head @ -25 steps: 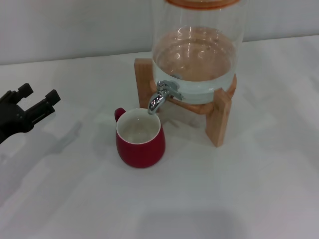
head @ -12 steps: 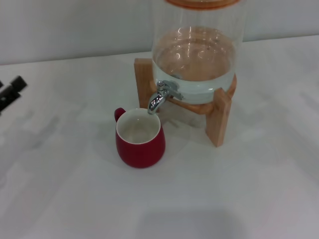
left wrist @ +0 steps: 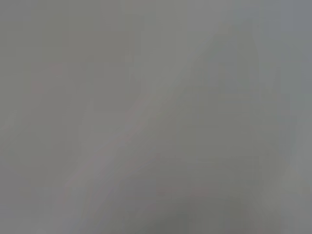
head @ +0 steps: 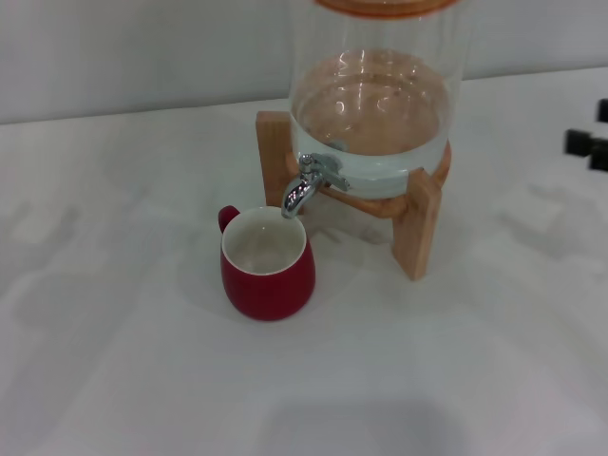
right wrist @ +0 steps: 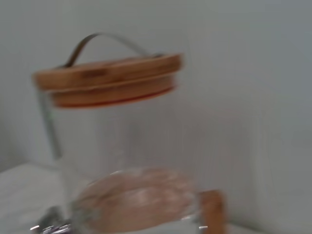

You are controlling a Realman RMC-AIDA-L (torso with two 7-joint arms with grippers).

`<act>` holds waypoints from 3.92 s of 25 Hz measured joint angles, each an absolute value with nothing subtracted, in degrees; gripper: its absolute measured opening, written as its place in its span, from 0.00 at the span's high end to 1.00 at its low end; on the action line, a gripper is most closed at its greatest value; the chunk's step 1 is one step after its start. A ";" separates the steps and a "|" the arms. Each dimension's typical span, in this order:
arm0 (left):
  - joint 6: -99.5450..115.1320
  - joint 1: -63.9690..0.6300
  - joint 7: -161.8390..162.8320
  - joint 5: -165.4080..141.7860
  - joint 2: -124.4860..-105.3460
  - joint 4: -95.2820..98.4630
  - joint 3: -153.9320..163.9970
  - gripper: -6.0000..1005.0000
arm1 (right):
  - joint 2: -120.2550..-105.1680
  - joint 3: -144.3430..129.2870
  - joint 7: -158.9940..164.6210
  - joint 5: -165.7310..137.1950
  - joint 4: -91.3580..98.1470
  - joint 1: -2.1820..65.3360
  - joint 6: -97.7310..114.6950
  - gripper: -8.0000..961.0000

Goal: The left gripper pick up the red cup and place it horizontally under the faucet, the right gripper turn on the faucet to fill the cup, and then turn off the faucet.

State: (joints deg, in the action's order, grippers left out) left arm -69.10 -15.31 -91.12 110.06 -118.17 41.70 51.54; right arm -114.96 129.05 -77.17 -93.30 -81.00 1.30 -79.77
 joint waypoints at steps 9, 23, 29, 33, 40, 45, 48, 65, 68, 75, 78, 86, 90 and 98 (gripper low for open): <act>-68.71 -15.62 -91.02 109.94 -118.36 41.82 50.67 0.13 | -115.40 113.40 -72.97 -97.91 -96.98 -6.40 -68.11 0.25; -66.40 -16.77 -91.41 109.15 -118.12 41.44 50.53 0.13 | -115.31 98.16 -70.51 -97.62 -100.98 -6.67 -67.49 0.25; -66.23 -16.58 -91.32 109.01 -118.12 41.40 50.53 0.13 | -115.36 94.64 -70.68 -97.36 -95.57 -2.77 -63.93 0.25; -66.45 -16.33 -91.19 108.98 -118.13 41.40 50.54 0.13 | -115.39 93.69 -70.71 -97.28 -93.31 -0.88 -62.82 0.25; -66.76 -16.00 -91.08 108.97 -118.35 41.63 50.55 0.13 | -115.40 92.10 -71.10 -97.19 -92.73 -0.03 -59.86 0.25; -66.85 -15.99 -91.06 108.98 -118.39 41.71 50.56 0.13 | -115.40 91.24 -71.10 -97.19 -92.72 -0.01 -57.87 0.25; -66.96 -16.03 -91.05 108.98 -118.39 41.75 50.54 0.13 | -115.39 90.48 -71.10 -97.19 -92.72 0.11 -56.90 0.25; -66.98 -15.86 -91.05 109.07 -118.42 41.76 50.53 0.14 | -115.22 87.86 -70.50 -97.27 -91.92 2.10 -56.54 0.25; -66.97 -15.69 -91.05 109.07 -118.47 41.73 50.53 0.14 | -115.21 87.40 -70.48 -97.27 -91.85 2.23 -56.48 0.25; -66.97 -15.64 -91.04 109.04 -118.46 41.59 50.54 0.14 | -115.14 86.76 -70.65 -97.25 -92.12 2.34 -57.56 0.25; -66.97 -15.64 -90.93 109.04 -118.51 41.67 50.54 0.14 | -115.13 86.74 -70.72 -97.27 -92.17 2.43 -58.21 0.25; -66.97 -15.37 -90.53 109.04 -118.59 41.74 50.54 0.14 | -115.13 86.74 -70.82 -97.30 -92.31 2.46 -58.88 0.25; -66.97 -15.11 -90.52 109.04 -118.65 41.75 50.54 0.14 | -115.13 86.51 -70.83 -97.30 -92.43 2.46 -59.20 0.25; -66.97 -14.68 -90.52 109.07 -118.67 41.81 50.54 0.14 | -115.08 87.76 -70.65 -97.27 -92.74 1.79 -59.78 0.25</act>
